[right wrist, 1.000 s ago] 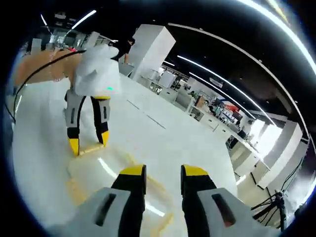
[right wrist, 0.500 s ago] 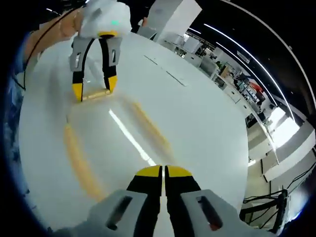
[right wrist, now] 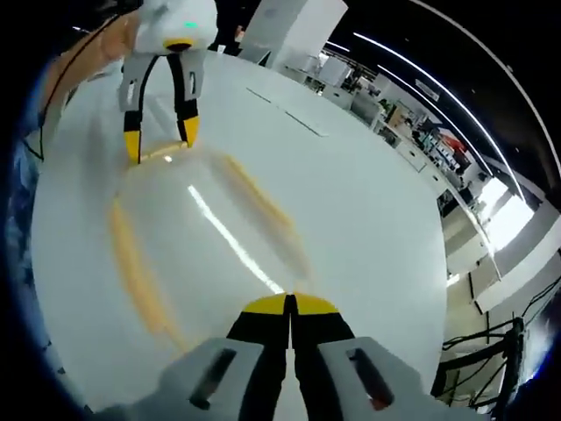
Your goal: Snap each plastic latch of the storage box into its locked position after aligning the lid with the box until every specified latch is closed and the lid sits flush.
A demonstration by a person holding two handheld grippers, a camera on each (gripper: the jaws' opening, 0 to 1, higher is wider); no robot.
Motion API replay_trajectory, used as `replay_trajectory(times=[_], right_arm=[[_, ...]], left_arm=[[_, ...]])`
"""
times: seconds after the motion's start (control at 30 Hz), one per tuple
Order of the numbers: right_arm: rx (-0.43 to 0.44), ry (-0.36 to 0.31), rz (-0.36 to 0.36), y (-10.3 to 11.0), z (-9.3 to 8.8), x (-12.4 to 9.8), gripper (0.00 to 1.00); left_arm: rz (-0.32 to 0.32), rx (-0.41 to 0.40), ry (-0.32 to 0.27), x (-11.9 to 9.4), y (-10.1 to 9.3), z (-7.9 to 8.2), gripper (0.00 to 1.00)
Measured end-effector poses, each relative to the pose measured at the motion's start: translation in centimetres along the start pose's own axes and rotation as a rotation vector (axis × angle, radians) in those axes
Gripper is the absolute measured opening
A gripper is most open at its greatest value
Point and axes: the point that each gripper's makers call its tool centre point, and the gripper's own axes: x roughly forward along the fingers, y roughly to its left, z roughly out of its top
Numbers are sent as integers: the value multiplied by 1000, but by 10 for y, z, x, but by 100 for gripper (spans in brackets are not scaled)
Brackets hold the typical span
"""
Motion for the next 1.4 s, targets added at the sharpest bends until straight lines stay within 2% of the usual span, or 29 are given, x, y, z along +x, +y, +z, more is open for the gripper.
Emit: replay_trajectory(times=[0.07,0.1,0.17,0.23,0.27,0.43,0.5,0.57,0.67,0.77,0.83,0.9,1.1,1.2,1.4], right_arm=[[-28,-20,34,10,15,5,0],[-41,-5,61,17,18,11,0],[-57,62,90,23,13,18,0],[-38,61,80,21,14,20,0],[0,63,89,22,14,20,0],[-9,49,103,21,15,19,0],[-54,44,124,21,13,17,0],[-107,52,78,5,6,13,3],[-114,23,76,-8,-2,2,14],[-95,-67,151,-9,-2,-12,20],[-118,-79,179,-10,-8,-21,24],[-132,-63,182,-15,-16,-27,28],[-196,49,305,-8,-42,-33,39],[-207,83,354,-4,-45,-26,40],[-255,176,404,-5,-55,-13,43]], left_arm=[[0,2,1,0,0,0,42],[0,4,0,0,1,0,42],[0,7,-2,0,1,0,42],[-2,15,-9,0,1,0,41],[-1,18,-12,0,1,0,41],[-10,25,-17,0,1,0,41],[-10,26,-9,0,1,1,41],[-10,25,-2,0,1,1,41],[-10,21,0,0,1,2,41],[-12,22,2,0,1,2,41],[-13,23,3,0,1,3,41],[-14,24,2,0,1,3,41],[-16,26,4,-1,0,4,41],[-16,25,9,-1,0,4,41],[-16,24,10,-1,0,4,41]])
